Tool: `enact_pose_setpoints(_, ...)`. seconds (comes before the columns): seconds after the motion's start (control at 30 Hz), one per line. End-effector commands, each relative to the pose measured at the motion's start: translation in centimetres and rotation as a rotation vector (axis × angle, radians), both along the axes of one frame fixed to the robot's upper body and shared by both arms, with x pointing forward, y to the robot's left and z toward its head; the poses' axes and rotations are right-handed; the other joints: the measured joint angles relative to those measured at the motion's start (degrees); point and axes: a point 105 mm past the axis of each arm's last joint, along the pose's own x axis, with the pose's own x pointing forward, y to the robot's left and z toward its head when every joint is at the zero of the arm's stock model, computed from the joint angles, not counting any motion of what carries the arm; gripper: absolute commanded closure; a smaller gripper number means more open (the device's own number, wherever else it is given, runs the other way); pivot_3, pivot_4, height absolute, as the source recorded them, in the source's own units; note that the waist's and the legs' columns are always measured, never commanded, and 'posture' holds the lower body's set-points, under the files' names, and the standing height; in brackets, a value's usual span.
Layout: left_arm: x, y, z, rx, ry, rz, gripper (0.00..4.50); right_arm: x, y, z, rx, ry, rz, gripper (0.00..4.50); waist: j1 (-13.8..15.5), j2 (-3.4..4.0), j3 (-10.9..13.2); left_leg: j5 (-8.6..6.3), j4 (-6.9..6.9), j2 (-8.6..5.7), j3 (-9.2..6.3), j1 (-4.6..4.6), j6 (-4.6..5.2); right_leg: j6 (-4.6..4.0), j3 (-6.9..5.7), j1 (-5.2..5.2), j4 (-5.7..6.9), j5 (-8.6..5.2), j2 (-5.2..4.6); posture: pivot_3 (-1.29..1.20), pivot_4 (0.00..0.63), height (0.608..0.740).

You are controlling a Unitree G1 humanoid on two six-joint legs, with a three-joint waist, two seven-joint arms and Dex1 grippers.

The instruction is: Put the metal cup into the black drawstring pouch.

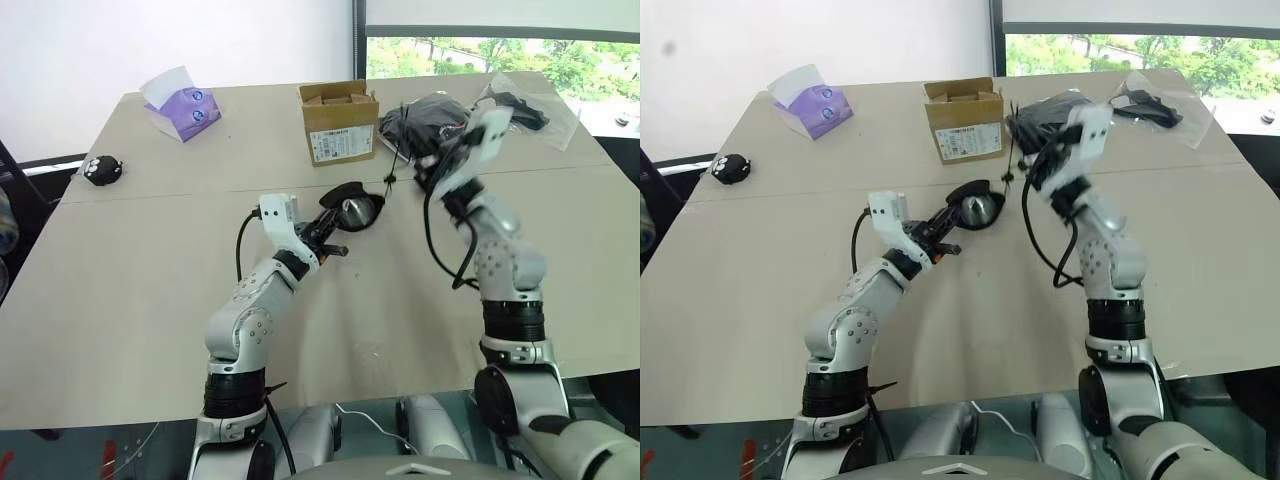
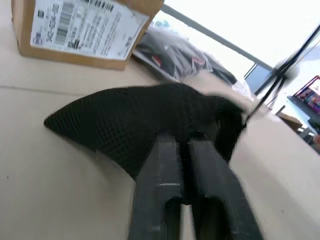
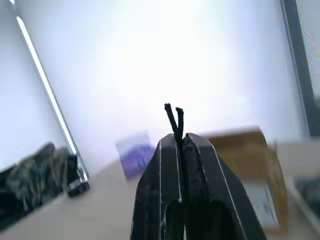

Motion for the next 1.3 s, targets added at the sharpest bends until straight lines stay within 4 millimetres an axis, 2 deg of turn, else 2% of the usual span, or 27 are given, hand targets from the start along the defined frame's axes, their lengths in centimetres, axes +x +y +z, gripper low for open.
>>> enact_pose_setpoints(0.03,-0.5,0.2,3.8,0.010,-0.188,0.001,2.30,-1.3,-0.2,3.7,0.068,-0.106,0.012,4.50,0.0,0.00,0.0,0.00,0.00,0.00,0.00,0.01,0.00,0.00,0.00,0.00,0.01,0.00,-0.02,0.00,0.150,0.740)
enact_pose_setpoints(0.07,-0.5,0.2,4.4,0.031,-0.220,0.003,1.75,-1.5,-0.2,4.3,0.073,-0.123,0.015,4.50,0.0,0.01,0.0,0.00,-0.01,0.00,0.01,0.00,0.00,0.00,0.00,0.00,0.00,0.00,-0.02,0.00,0.150,0.740)
enact_pose_setpoints(0.13,-0.5,-0.1,6.1,0.058,-0.300,-0.020,0.97,-1.8,0.1,5.3,0.075,-0.145,0.029,4.50,0.0,0.03,0.0,0.00,0.00,-0.01,0.01,-0.01,0.00,0.00,0.00,-0.02,0.02,0.00,-0.01,0.00,0.150,0.740)
enact_pose_setpoints(0.3,-1.1,-0.5,10.3,0.038,-0.464,-0.087,0.97,-2.0,0.8,5.8,0.047,-0.162,0.059,4.50,0.0,0.03,0.0,0.00,-0.04,-0.02,0.01,-0.08,0.00,0.00,-0.02,-0.06,-0.05,0.00,-0.02,0.00,0.150,0.740)
enact_pose_setpoints(0.4,-1.1,-1.2,11.8,0.088,-0.524,-0.117,0.97,-1.9,1.2,5.5,0.024,-0.159,0.062,4.50,-0.1,0.04,0.0,0.00,-0.06,-0.02,0.00,-0.09,0.00,0.00,-0.03,-0.12,-0.02,0.00,-0.03,0.00,0.150,0.740)
enact_pose_setpoints(0.73,-1.3,-3.7,11.3,0.143,-0.525,-0.185,0.97,-2.7,2.9,5.0,-0.021,-0.160,0.122,4.50,-0.2,0.05,0.0,0.00,-0.08,-0.01,0.05,-0.10,0.00,0.00,0.06,-0.18,0.01,0.00,-0.01,0.00,0.150,0.740)
enact_pose_setpoints(1.17,-1.1,-4.0,10.8,0.130,-0.499,-0.183,0.97,-4.3,4.1,5.1,-0.030,-0.177,0.234,4.50,-0.1,0.05,0.0,0.00,-0.08,-0.01,0.05,-0.10,0.00,0.00,0.06,-0.18,0.00,0.00,-0.01,0.00,0.150,0.740)
enact_pose_setpoints(1.27,-1.1,-4.1,10.9,0.123,-0.501,-0.184,1.73,-4.6,4.4,5.1,-0.038,-0.179,0.255,4.50,-0.2,0.05,0.0,0.00,-0.08,0.00,0.05,-0.11,0.00,0.00,0.06,-0.18,0.00,0.00,-0.02,0.00,0.150,0.740)
enact_pose_setpoints(1.3,-1.2,-4.0,11.0,0.117,-0.505,-0.186,2.16,-4.7,4.4,5.1,-0.040,-0.179,0.255,4.50,-0.2,0.05,0.0,0.00,-0.08,-0.01,0.05,-0.11,0.00,0.00,0.06,-0.18,0.00,0.00,-0.02,0.00,0.150,0.740)
